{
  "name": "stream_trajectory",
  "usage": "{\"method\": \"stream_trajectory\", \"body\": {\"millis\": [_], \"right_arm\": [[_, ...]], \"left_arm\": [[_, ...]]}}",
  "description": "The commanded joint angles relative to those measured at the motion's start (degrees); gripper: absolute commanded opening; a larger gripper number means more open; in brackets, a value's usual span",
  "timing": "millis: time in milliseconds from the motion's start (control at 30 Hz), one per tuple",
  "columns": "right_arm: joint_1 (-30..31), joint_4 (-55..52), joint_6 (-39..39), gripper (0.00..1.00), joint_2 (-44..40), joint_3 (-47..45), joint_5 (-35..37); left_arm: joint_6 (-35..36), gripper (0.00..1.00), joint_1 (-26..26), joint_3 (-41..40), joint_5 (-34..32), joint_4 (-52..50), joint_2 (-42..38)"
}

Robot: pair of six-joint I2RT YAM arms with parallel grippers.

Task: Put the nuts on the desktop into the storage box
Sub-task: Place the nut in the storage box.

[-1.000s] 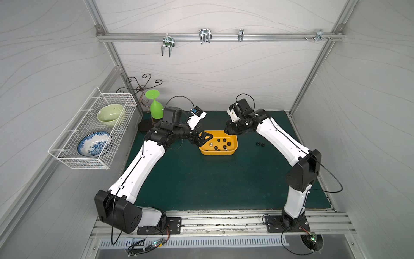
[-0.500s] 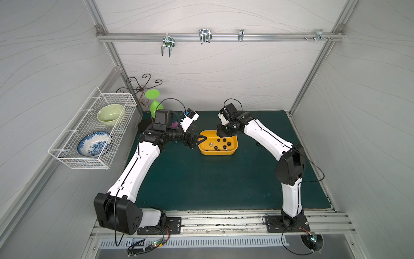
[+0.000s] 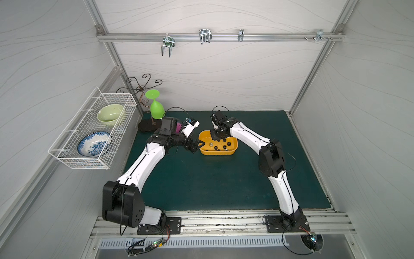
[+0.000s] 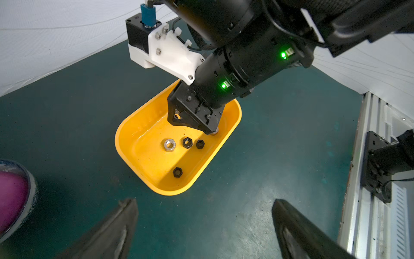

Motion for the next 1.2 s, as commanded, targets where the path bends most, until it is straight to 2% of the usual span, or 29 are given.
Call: {"method": "stream_trajectory", "body": {"millis": [0,267,633,800,1000,1167], "right_arm": [[0.33,2.33,-1.71,0.27,2.74,3.23,1.68],[0.25,2.93,-2.0,0.28,8.03,5.31,1.4],[0.25,4.13,-1.36,0.28,9.58,4.5,0.48],[0.32,4.78,-1.9,0.36,10.34,4.5,0.78],[0.23,4.82,-2.28,0.38,10.39,4.25,1.61],[0.18,3.84,-2.22,0.5,7.11,3.8,1.22]], "left_arm": [[1.0,0.98,0.3,0.08,-1.89,5.33,1.66],[1.89,0.98,1.45,-5.17,-3.28,13.22,3.24],[2.6,0.98,1.69,-10.24,-3.44,21.81,4.42],[2.95,0.98,1.66,-10.98,-3.19,22.5,4.29],[2.76,0.98,1.66,-10.88,-2.21,22.14,4.11],[3.11,0.98,1.73,-10.45,-1.48,20.9,3.68]]}}
